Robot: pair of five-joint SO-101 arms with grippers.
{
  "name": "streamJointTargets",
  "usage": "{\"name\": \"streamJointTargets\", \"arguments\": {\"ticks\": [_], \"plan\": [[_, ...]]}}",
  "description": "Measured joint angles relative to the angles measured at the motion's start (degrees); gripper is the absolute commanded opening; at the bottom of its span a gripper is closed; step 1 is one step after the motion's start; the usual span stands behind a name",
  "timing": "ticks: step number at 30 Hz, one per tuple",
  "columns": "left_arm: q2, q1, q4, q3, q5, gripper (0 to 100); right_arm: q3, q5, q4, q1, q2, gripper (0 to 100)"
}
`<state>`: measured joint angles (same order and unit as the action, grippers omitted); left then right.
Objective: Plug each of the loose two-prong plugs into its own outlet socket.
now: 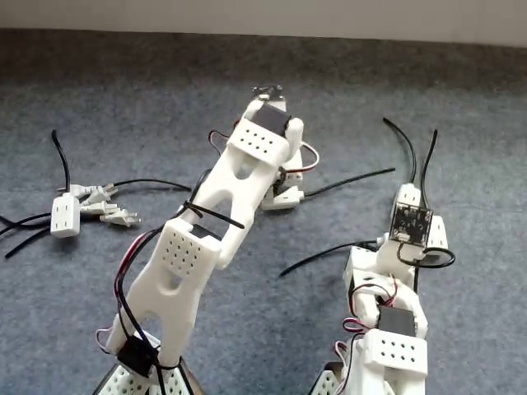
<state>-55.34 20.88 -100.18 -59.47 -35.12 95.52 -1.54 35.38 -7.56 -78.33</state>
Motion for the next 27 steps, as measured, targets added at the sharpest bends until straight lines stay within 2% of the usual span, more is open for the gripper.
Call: {"name": "streamJointTargets", "arguments": {"ticks": [5, 13, 20, 27], "plan": [[-0.09, -1.76, -0.26, 0.0, 6.68, 21, 0.0, 0.0, 0.0, 0.0, 0.0, 0.7], [-0.35, -2.46, -0.44, -8.44, 20.84, 22, 0.0, 0.0, 0.0, 0.0, 0.0, 0.7], [-0.35, -1.41, -0.53, -16.62, 41.14, 31, 0.0, 0.0, 0.0, 0.0, 0.0, 0.8], [-0.35, 2.81, -0.7, -16.62, 59.78, 31, 0.0, 0.0, 0.0, 0.0, 0.0, 0.8]]}}
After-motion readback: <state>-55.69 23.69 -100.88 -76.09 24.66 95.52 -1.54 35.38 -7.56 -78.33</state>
